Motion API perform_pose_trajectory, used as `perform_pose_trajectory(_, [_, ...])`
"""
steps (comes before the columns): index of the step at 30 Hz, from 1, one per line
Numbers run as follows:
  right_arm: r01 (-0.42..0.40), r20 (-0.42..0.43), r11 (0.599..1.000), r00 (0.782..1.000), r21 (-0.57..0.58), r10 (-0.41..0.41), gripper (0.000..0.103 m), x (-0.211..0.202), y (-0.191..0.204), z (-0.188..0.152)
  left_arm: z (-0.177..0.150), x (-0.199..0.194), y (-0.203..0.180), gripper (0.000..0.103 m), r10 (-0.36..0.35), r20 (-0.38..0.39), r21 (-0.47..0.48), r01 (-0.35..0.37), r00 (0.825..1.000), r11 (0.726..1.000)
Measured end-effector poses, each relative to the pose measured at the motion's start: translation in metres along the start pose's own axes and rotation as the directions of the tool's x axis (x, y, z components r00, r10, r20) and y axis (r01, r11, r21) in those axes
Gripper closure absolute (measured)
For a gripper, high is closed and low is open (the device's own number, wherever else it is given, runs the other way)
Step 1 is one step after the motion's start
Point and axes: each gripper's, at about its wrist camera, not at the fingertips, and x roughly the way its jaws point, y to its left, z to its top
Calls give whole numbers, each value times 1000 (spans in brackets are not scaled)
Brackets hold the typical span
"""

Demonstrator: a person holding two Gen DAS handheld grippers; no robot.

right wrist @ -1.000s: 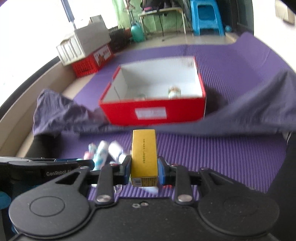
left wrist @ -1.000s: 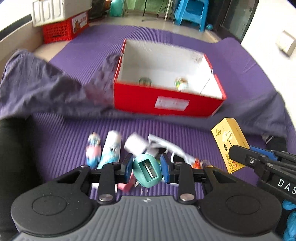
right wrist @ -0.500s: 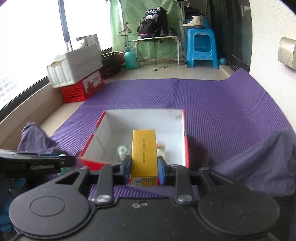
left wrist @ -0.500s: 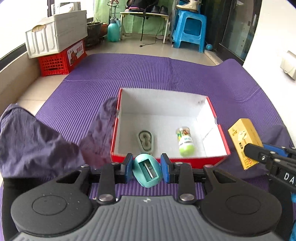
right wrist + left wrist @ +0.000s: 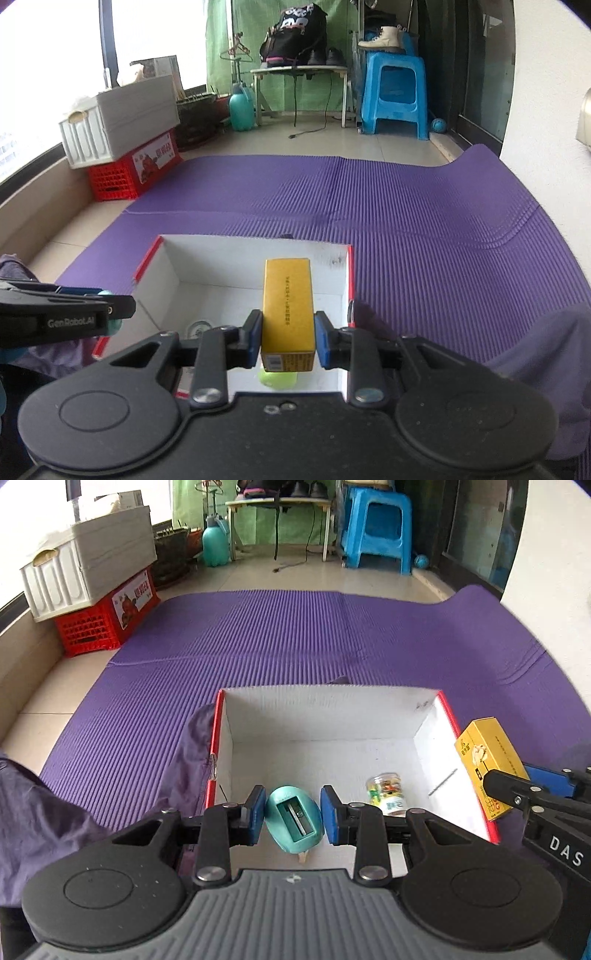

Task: Organize rigid objects
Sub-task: 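Carry the teal sharpener and yellow box into the red shoebox with both tools, then open both tools to drop the sharpener and yellow box in the box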

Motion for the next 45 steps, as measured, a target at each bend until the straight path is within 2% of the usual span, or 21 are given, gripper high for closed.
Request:
perform_pose_trajectory(10, [-34, -68, 999, 997, 29, 36, 75, 60, 8, -3, 13, 73, 5, 71, 35, -79, 12, -34, 996, 999])
perform_pose_trajectory(20, [-73, -162, 997, 984, -25, 68, 75, 107, 35, -18, 14, 127, 12, 71, 30, -159, 12, -28, 987, 1000])
perform_pose_trajectory(32, [-64, -236, 997, 970, -51, 50, 75, 134, 45, -31, 4, 158, 12, 71, 12, -253, 16, -9, 967, 1000])
perform_pose_trajectory(38, [-63, -263, 996, 964, -69, 42, 74, 140, 49, -35, 2, 161, 13, 71, 12, -265, 16, -8, 964, 1000])
perform_pose_trajectory(45, [-74, -281, 995, 958, -63, 53, 67, 138, 51, -39, 3, 158, 16, 71, -15, -277, -24, 9, 961, 1000])
